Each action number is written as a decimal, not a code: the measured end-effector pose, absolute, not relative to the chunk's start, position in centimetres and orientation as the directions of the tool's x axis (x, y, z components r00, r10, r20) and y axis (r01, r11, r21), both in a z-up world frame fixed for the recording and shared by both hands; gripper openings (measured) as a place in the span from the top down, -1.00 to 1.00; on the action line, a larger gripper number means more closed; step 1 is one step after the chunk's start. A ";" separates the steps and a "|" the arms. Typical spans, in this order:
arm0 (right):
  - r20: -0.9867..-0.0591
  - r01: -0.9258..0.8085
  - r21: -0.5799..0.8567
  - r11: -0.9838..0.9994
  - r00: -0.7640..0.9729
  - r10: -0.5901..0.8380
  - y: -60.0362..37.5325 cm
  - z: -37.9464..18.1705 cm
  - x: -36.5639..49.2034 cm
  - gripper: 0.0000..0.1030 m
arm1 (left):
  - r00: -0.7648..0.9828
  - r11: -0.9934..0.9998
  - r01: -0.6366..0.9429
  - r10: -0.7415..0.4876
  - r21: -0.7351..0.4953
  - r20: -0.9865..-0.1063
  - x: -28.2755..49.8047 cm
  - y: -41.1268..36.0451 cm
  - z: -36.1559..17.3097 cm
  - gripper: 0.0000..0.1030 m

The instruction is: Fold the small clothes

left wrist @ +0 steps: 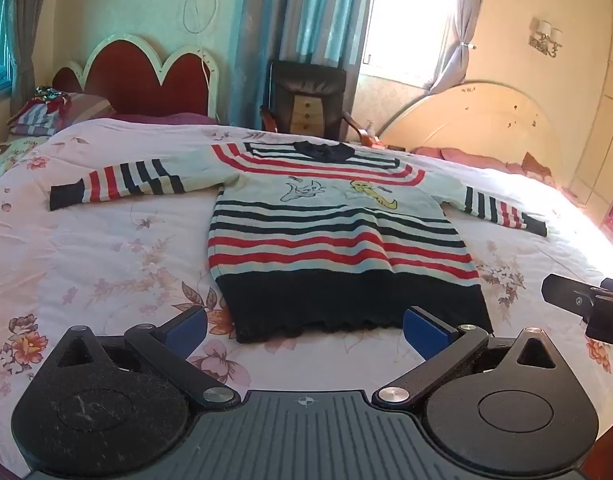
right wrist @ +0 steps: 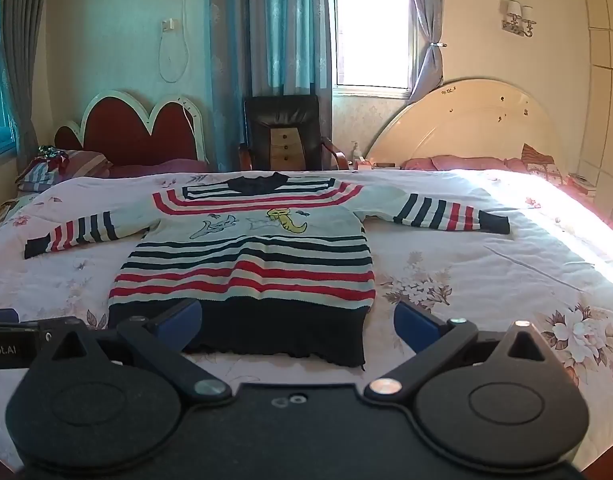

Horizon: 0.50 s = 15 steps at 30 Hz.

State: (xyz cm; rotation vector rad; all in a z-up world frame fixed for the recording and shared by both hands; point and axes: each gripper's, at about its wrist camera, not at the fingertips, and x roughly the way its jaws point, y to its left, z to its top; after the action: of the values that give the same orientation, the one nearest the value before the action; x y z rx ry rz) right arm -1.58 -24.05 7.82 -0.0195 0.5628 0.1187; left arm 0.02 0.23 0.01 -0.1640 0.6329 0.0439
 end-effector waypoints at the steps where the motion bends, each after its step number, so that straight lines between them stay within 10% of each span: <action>1: -0.542 -0.117 0.012 0.993 0.834 0.105 -24.1 7.8 -1.5 -0.98 | 0.806 0.986 -0.092 -0.008 -0.139 -0.592 0.0 0.3 0.0 -1.00; 15: -0.534 -0.119 0.019 0.993 0.838 0.111 -24.4 7.8 -1.5 -0.98 | 0.800 0.989 -0.093 0.007 -0.113 -0.600 0.0 -0.1 0.1 -1.00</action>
State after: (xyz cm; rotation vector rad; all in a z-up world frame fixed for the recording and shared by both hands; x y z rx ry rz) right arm -1.51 -24.42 7.76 -0.0153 0.5633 0.1218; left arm 0.01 -0.13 0.09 -0.1397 0.6419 0.0538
